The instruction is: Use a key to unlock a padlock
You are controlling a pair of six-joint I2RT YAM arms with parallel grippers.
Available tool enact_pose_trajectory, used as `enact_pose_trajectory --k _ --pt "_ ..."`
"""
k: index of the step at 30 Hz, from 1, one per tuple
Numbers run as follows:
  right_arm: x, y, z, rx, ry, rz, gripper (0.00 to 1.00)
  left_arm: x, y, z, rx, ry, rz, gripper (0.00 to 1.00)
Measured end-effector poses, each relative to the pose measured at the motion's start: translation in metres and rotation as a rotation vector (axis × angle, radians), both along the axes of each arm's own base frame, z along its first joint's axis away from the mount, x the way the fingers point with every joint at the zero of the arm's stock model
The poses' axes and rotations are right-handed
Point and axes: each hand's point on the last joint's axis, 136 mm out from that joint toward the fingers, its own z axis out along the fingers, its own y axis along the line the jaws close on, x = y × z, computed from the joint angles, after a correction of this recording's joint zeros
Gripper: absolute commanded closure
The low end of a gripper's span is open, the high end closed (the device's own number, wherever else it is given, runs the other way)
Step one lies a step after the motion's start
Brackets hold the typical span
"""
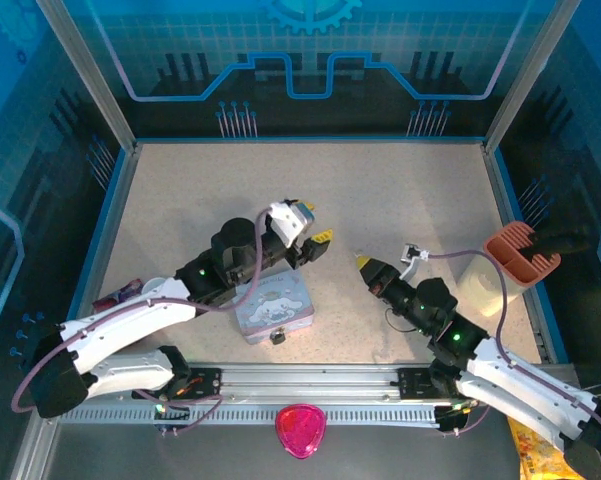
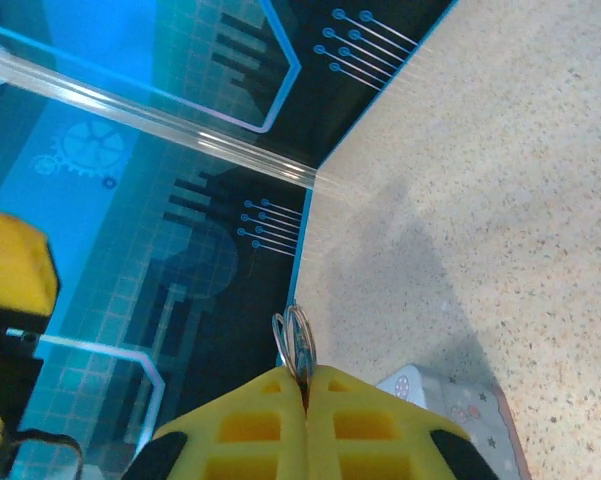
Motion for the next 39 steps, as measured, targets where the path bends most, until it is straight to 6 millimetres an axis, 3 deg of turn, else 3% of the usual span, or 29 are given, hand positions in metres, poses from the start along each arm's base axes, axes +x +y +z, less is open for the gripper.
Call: enact_pose_trajectory --k 5,12,21,32,39 --pt "-0.014 0.017 0.023 -0.049 -0.21 0.041 1.0 -0.002 -0.009 -0.001 -0.21 0.333 -0.022 0.37" --pt "-0.015 0.021 0.035 -0.052 -0.358 0.021 1.0 -0.015 -0.027 -0.026 -0.33 0.663 -0.076 0.38" --pt "-0.02 0.022 0.06 0.006 -0.454 0.012 1.0 -0.023 -0.033 -0.029 -0.381 0.786 -0.108 0.42" --pt "-0.019 0.026 0.06 0.013 -0.464 0.02 1.0 -0.029 -0.044 -0.029 -0.406 0.843 -0.172 0.63" --pt "-0.018 0.026 0.061 0.036 -0.451 0.015 1.0 -0.033 -0.046 -0.027 -0.405 0.854 -0.205 0.7"
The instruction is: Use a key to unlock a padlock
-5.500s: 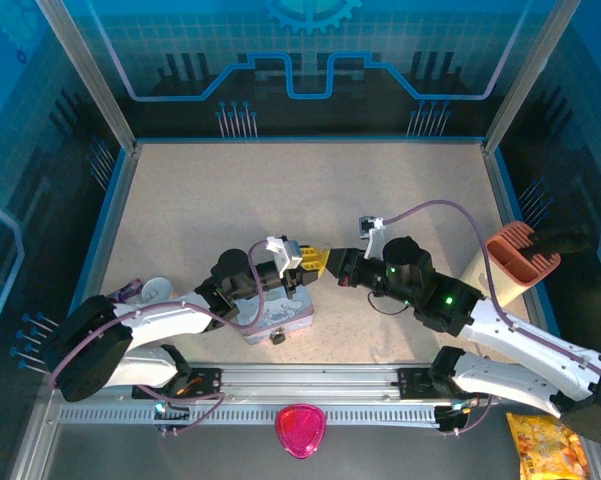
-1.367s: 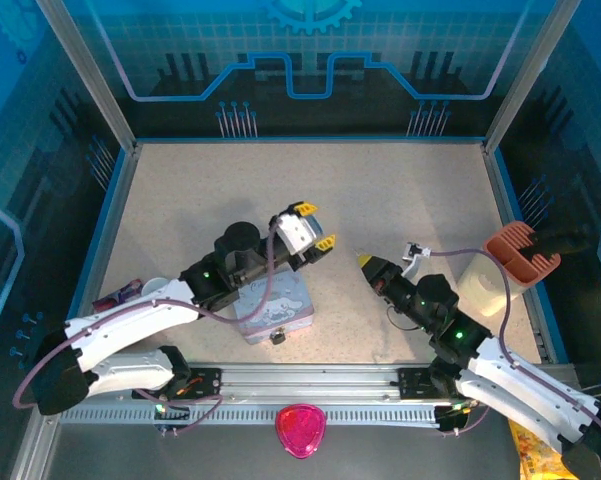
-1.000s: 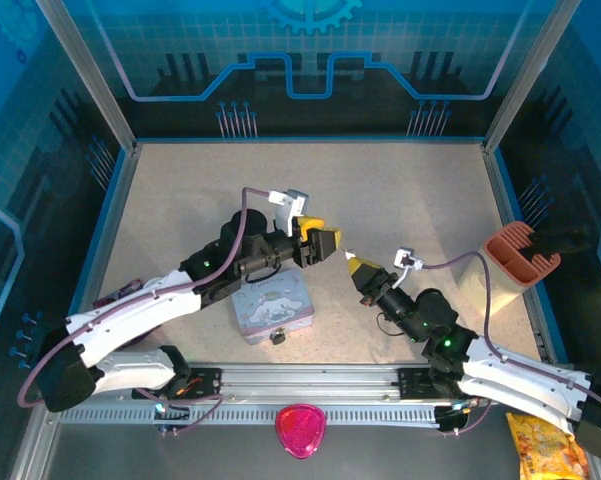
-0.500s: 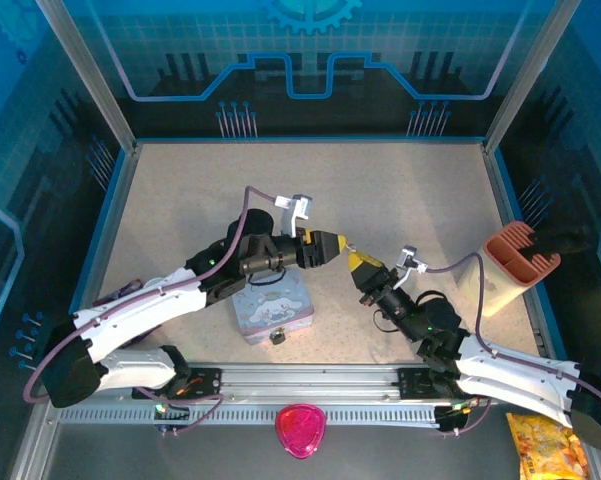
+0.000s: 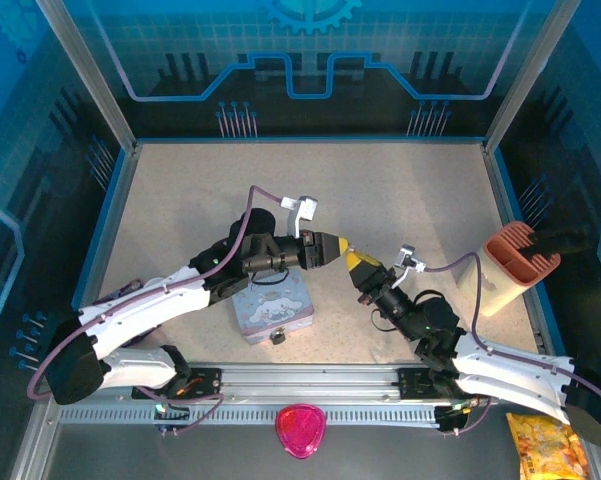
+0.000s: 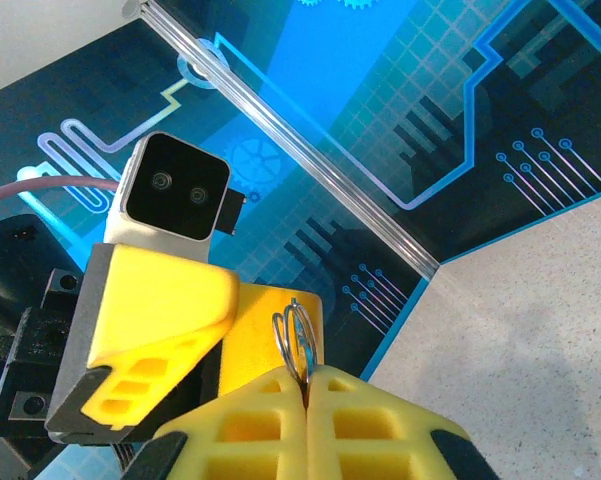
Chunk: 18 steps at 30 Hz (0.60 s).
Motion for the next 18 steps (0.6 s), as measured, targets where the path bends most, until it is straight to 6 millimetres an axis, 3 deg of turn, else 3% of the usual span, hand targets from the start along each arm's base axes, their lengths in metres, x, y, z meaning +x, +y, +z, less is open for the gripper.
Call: enact_pose_trajectory --k 4,14,18 --pt "0.0013 0.0024 -0.0003 0.015 0.006 0.006 1.0 0.0004 0.0003 0.0 0.0 0.0 0.001 0.75" --pt "0.0 0.0043 0.0031 0.052 0.013 0.023 1.0 0.0013 0.0007 0.0004 -0.002 0.0 0.005 0.98" --pt "-0.0007 0.0031 0.0026 0.055 0.024 0.026 0.64 0.0026 0.0011 0.0007 -0.001 -0.004 0.012 1.0"
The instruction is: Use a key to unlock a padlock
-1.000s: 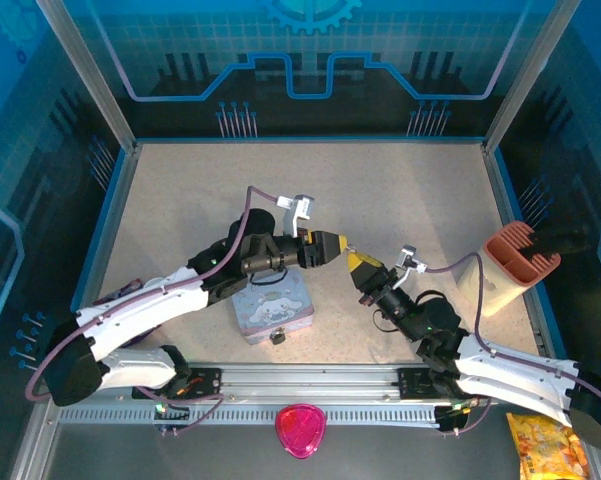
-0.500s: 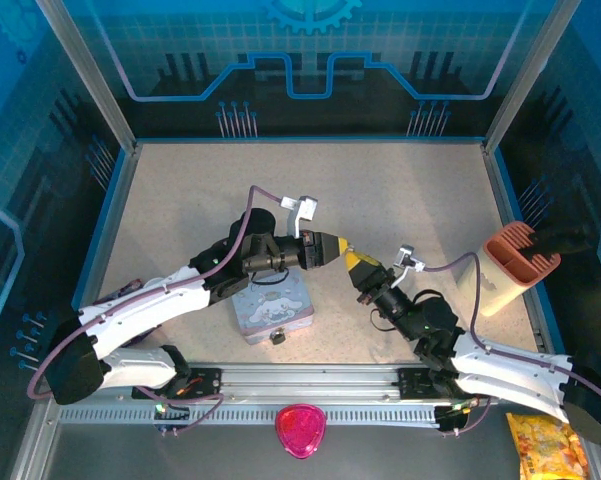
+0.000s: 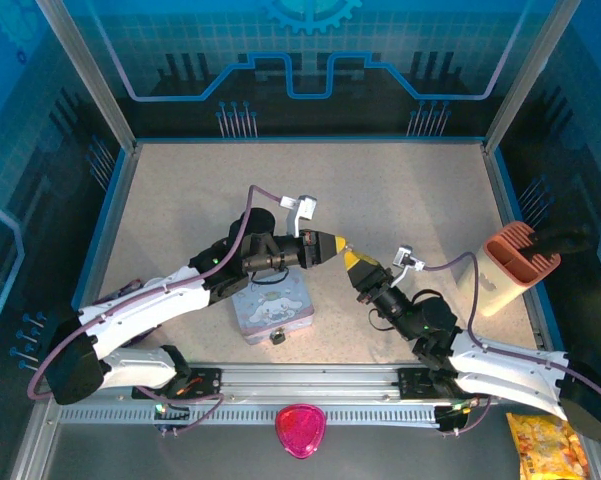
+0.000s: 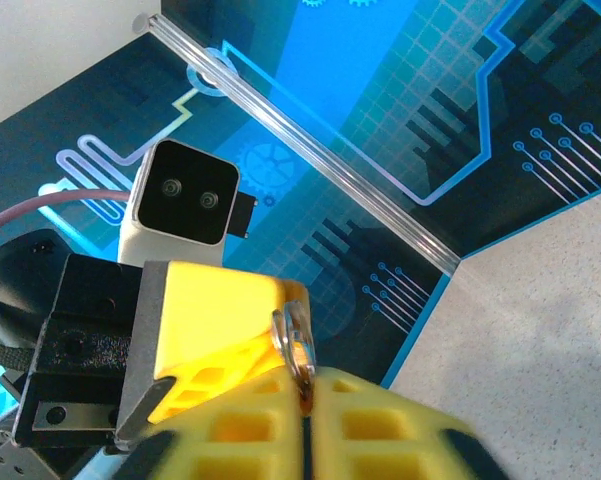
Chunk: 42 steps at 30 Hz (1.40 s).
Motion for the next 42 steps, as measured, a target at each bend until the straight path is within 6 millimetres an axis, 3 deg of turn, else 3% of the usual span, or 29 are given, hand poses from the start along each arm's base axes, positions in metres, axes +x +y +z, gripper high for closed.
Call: enact_pose_trajectory --k 4,6,12,20,23,29,35,42 --pt "-0.001 -0.006 -0.005 -0.023 0.03 -0.019 0.43 0.005 0.003 0.001 0.008 -0.021 0.033 1.0" --pt "-0.002 -0.012 -0.005 -0.031 0.033 -0.033 0.38 0.007 0.004 0.002 0.011 -0.039 0.046 1.0" --pt "-0.007 -0.025 0.003 -0.026 0.014 -0.054 0.4 0.007 0.005 0.005 0.017 -0.075 0.044 1.0" --pt "-0.011 -0.017 0.015 -0.09 -0.035 0.021 0.37 -0.004 -0.002 0.015 -0.014 -0.112 -0.022 1.0" --pt "-0.007 -0.021 0.022 -0.081 -0.038 0.028 0.39 -0.011 -0.007 0.021 -0.037 -0.126 -0.058 1.0" --pt "0.006 -0.022 0.013 -0.065 0.022 0.072 0.46 -0.021 -0.011 0.023 -0.049 -0.128 -0.103 1.0" --pt "-0.001 -0.005 0.015 -0.036 0.025 0.189 0.57 -0.02 -0.011 0.023 -0.046 -0.133 -0.102 1.0" --pt "-0.008 -0.002 0.02 -0.016 0.014 0.235 0.71 -0.02 -0.011 0.023 -0.037 -0.155 -0.103 1.0"
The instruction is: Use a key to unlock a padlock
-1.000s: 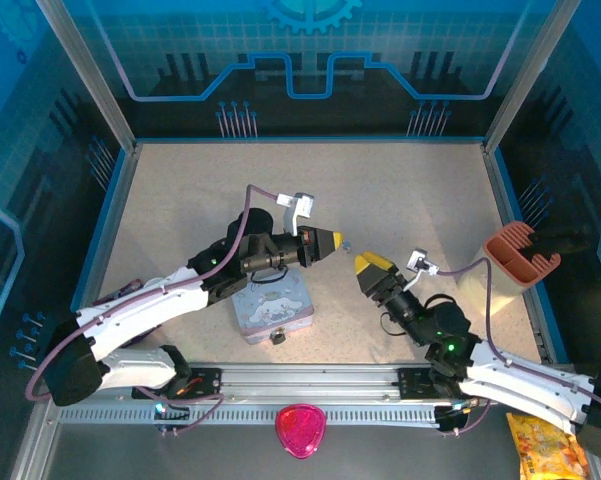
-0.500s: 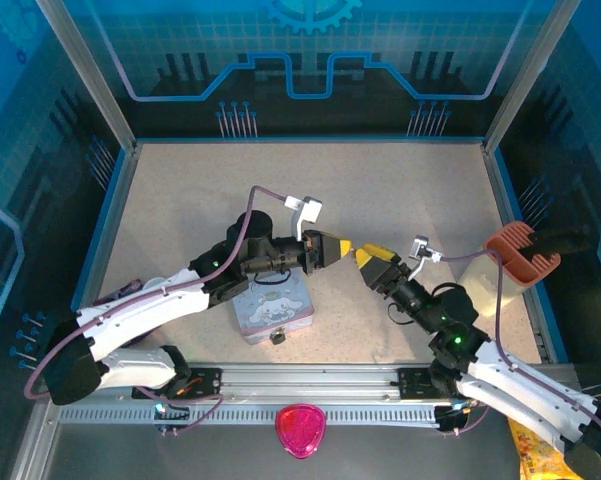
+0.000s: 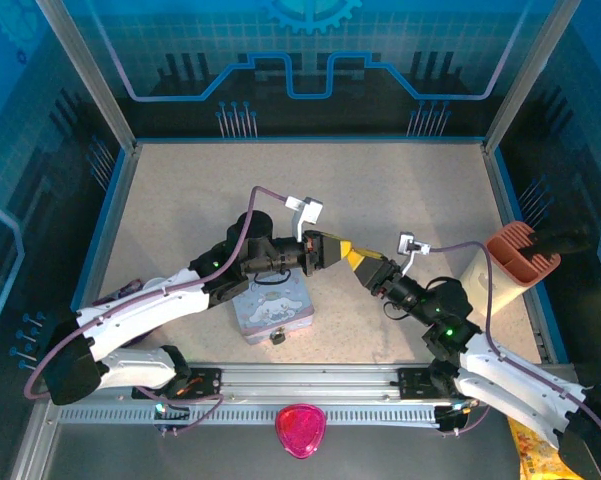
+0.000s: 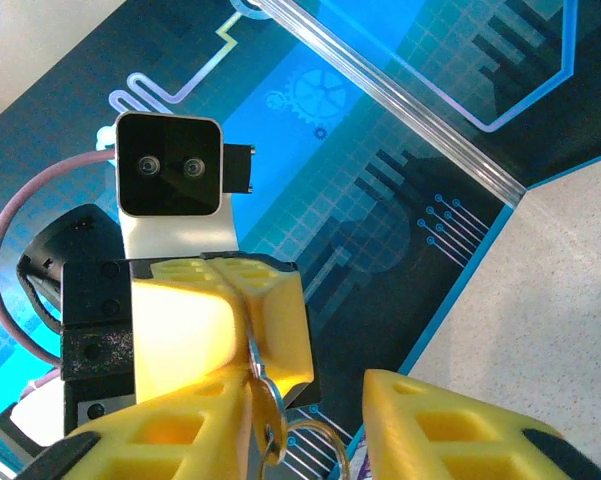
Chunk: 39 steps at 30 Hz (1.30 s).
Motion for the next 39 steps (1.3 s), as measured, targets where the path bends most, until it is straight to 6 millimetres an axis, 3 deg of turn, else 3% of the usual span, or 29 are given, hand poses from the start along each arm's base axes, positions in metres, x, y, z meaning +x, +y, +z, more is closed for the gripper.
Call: enact_pose_trajectory --k 6,10,15,17,21,23,27,32,36,39 --pt "-0.004 -0.003 0.006 0.015 -0.018 0.0 0.85 0.0 0.0 -0.001 0.008 -0.007 -0.002 1.0" --pt "-0.003 -0.003 0.004 0.009 -0.011 -0.001 0.99 0.001 0.001 -0.002 0.015 -0.011 0.006 1.0" --pt "-0.002 -0.002 0.0 -0.005 0.002 -0.002 1.0 0.002 0.003 -0.006 0.033 -0.004 0.022 1.0" --pt "-0.002 -0.002 -0.004 -0.029 0.02 -0.003 1.0 0.003 0.005 -0.011 0.056 0.0 0.031 0.91" --pt "0.0 -0.003 -0.012 -0.079 0.055 -0.017 1.0 0.007 0.013 -0.02 0.115 -0.005 0.078 0.62" --pt "0.0 -0.005 -0.019 -0.124 0.08 -0.03 1.0 0.012 0.024 -0.023 0.16 -0.011 0.131 0.53" --pt "0.001 -0.008 -0.03 -0.237 0.121 -0.054 1.0 0.026 0.053 -0.022 0.279 -0.01 0.268 0.46" --pt "-0.001 -0.022 -0.041 -0.413 0.159 -0.107 1.0 0.039 0.106 -0.032 0.53 0.049 0.474 0.42" --pt "-0.004 -0.033 -0.054 -0.539 0.186 -0.137 1.0 0.022 0.144 -0.067 0.738 0.163 0.54 0.4" --pt "-0.007 -0.04 -0.073 -0.621 0.22 -0.149 1.0 -0.006 0.163 -0.102 0.893 0.265 0.531 0.4"
